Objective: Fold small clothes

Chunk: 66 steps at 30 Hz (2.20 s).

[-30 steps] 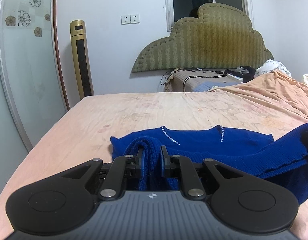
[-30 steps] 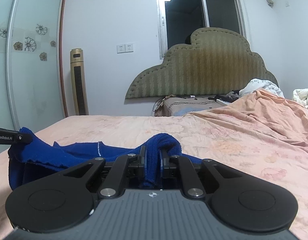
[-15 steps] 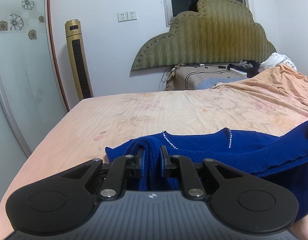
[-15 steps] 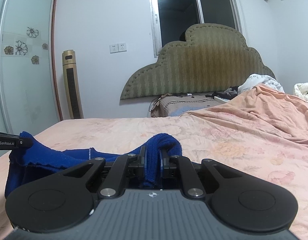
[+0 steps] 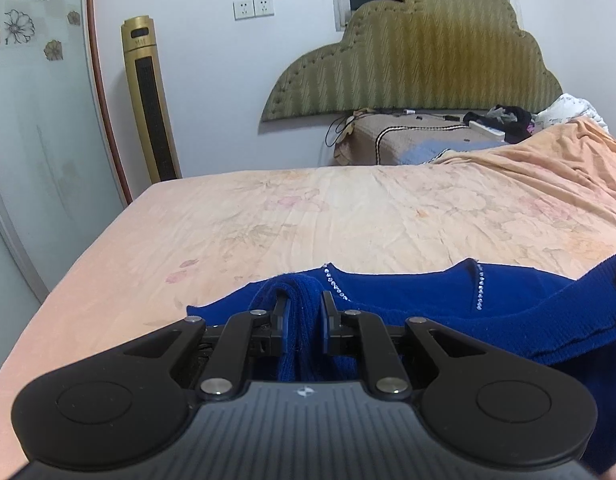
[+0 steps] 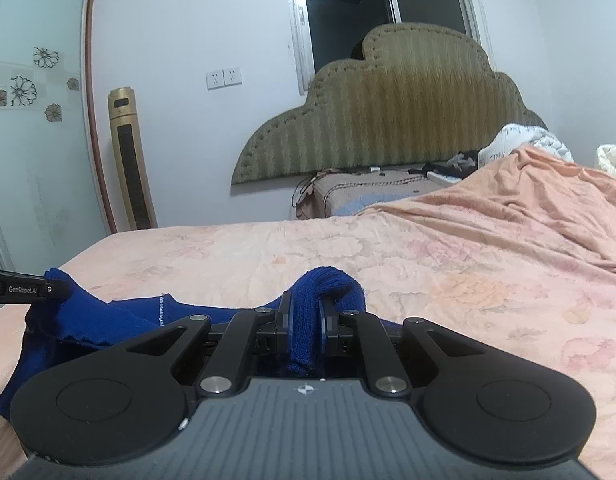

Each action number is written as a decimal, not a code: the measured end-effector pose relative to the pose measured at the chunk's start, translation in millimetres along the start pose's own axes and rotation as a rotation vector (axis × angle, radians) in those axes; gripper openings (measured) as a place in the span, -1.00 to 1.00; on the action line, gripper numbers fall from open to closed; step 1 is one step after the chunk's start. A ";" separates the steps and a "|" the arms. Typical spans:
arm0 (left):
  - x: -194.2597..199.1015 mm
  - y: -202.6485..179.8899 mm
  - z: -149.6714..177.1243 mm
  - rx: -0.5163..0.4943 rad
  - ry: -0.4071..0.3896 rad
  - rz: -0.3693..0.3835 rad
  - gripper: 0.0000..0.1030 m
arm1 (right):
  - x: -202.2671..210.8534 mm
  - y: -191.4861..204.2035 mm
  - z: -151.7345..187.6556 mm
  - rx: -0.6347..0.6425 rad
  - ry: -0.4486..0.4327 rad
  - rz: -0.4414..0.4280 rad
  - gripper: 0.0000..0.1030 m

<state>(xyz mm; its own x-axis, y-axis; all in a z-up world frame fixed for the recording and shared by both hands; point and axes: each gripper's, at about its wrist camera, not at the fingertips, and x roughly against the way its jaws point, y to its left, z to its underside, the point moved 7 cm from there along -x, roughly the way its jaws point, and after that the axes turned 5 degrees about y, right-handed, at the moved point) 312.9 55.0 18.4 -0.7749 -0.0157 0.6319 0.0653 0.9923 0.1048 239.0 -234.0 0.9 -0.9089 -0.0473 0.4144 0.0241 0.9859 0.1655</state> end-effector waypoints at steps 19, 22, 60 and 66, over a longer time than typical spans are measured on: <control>-81.2 -3.2 14.1 -0.032 0.172 -0.003 -0.70 | -78.8 -20.6 19.9 -0.116 0.201 -0.048 -0.67; -89.0 -0.7 15.0 -0.016 0.200 0.008 -0.69 | -88.1 -23.7 21.2 -0.143 0.239 -0.072 -0.60; -72.6 12.5 14.0 -0.075 0.155 0.087 0.33 | -128.9 -76.6 9.2 -0.337 0.281 0.057 0.57; -81.6 -7.3 28.6 -0.361 0.049 -0.110 0.34 | -94.5 -39.7 6.3 -0.255 0.249 -0.130 0.71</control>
<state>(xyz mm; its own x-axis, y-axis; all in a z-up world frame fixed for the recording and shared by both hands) 357.7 52.5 -55.8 -0.7591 -0.1347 0.6369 0.2070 0.8776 0.4323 321.3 -267.7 -50.5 -0.7827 -0.2380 0.5750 0.0468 0.8988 0.4358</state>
